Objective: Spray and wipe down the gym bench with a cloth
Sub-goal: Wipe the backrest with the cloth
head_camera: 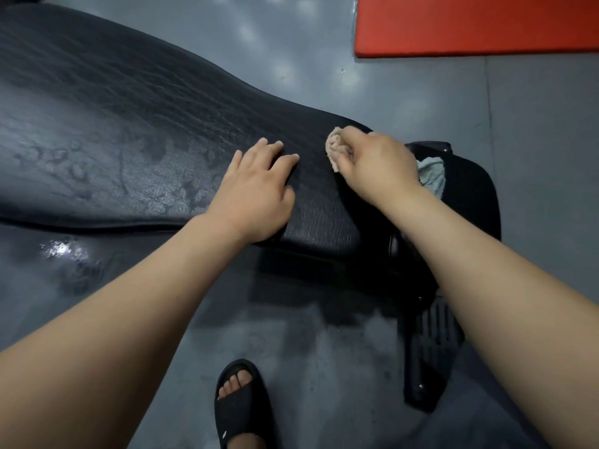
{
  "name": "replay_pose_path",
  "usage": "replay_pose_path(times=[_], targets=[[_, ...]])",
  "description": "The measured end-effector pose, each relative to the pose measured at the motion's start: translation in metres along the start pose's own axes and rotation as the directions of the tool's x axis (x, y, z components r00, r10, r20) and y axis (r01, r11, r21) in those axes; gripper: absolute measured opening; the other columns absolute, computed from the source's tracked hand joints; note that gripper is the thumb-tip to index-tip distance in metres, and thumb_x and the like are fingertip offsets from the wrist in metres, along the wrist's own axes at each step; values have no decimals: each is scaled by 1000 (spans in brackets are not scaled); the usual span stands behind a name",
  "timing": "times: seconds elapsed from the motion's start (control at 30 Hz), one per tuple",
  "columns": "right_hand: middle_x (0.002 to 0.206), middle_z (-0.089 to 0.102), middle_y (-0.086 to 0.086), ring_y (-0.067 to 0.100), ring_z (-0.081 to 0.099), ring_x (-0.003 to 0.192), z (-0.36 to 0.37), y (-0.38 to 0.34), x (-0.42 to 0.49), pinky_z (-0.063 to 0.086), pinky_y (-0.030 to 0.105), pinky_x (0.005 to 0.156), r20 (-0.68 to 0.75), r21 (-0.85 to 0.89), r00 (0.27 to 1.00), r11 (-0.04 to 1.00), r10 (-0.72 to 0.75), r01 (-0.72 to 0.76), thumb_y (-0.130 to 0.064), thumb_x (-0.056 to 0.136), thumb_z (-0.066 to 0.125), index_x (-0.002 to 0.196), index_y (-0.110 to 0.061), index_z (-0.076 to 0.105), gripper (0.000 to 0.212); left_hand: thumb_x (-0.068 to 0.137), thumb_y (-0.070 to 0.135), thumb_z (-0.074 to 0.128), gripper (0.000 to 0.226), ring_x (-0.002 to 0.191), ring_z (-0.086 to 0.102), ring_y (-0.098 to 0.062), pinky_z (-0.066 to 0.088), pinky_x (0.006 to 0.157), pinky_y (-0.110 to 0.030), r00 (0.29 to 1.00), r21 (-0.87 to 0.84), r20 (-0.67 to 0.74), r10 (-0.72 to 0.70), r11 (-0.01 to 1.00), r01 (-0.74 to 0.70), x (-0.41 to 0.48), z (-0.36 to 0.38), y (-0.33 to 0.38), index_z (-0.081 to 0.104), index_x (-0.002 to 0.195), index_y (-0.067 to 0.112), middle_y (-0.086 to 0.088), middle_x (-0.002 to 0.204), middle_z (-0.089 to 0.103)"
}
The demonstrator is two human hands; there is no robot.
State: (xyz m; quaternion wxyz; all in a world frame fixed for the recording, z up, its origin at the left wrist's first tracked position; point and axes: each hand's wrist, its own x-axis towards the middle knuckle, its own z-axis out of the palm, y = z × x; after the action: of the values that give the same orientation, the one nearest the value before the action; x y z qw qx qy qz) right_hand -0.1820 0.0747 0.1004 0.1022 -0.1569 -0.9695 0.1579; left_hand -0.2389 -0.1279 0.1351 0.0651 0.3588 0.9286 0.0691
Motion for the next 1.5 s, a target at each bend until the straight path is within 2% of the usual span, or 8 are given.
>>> replay_pose_path(times=[0.23, 0.47, 0.67, 0.83, 1.03, 1.2, 1.37, 1.5], targets=[[89, 67, -10, 19, 63, 89, -21, -12, -22, 54, 37, 76, 312, 244, 922, 957, -229, 155, -50, 87, 60, 101, -34, 60, 22, 97, 33, 41, 58, 156, 7, -23, 1, 125, -52, 1000, 44, -17, -20, 999, 21, 1, 11, 3, 36, 154, 26, -3, 166, 23], [104, 68, 6, 35, 61, 102, -13, 1, -14, 46, 38, 73, 95, 36, 995, 999, -30, 27, -42, 96, 53, 121, -27, 56, 29, 94, 29, 46, 52, 154, 10, -25, 1, 125, -56, 998, 4, 2, -61, 998, 61, 7, 5, 15, 43, 146, 22, -4, 160, 28], [77, 56, -14, 10, 55, 75, -36, 0, -38, 46, 31, 66, 449, 221, 861, 963, -238, 152, -46, 89, 63, 96, -36, 51, 17, 92, 21, 49, 49, 153, 17, -23, 5, 125, -54, 999, -33, -45, -5, 999, 3, 9, 9, 17, 49, 141, 18, -3, 157, 35], [79, 48, -7, 23, 47, 82, -29, 20, -36, 41, 36, 70, 226, 21, 972, 998, -66, 63, -46, 96, 53, 114, -28, 51, 25, 92, 17, 50, 45, 149, 26, -26, 11, 125, -53, 994, -45, -105, 22, 999, -27, 13, 15, 25, 54, 138, 16, -5, 151, 43], [75, 62, -13, 7, 62, 71, -41, 19, -52, 52, 33, 68, 508, 225, 818, 958, -270, 176, -43, 89, 66, 95, -32, 50, 19, 94, 21, 52, 37, 144, 32, -33, 15, 123, -55, 984, 26, -177, 21, 1000, -17, 21, 20, 25, 59, 130, 14, -9, 148, 47], [80, 52, -2, 30, 58, 83, -30, 36, -48, 49, 39, 74, 216, 137, 966, 984, -144, 116, -35, 98, 57, 100, -24, 44, 18, 99, 27, 49, 34, 147, 29, -32, 13, 123, -57, 968, 57, -248, -28, 997, 44, 29, 23, 22, 57, 129, 13, -10, 151, 44], [77, 52, -7, 24, 56, 81, -33, 34, -50, 47, 35, 71, 435, 135, 889, 986, -144, 93, -34, 94, 58, 99, -29, 37, 22, 100, 29, 44, 36, 146, 32, -31, 17, 122, -58, 957, 93, -289, -28, 994, 58, 30, 34, 18, 55, 131, 15, -8, 150, 46], [77, 42, -3, 25, 47, 78, -25, 29, -44, 37, 35, 66, 267, 117, 955, 988, -126, 98, -20, 97, 58, 110, -16, 43, 20, 100, 31, 41, 37, 146, 32, -29, 17, 122, -57, 953, 114, -301, -36, 991, 74, 31, 37, 18, 53, 132, 17, -7, 151, 45]])
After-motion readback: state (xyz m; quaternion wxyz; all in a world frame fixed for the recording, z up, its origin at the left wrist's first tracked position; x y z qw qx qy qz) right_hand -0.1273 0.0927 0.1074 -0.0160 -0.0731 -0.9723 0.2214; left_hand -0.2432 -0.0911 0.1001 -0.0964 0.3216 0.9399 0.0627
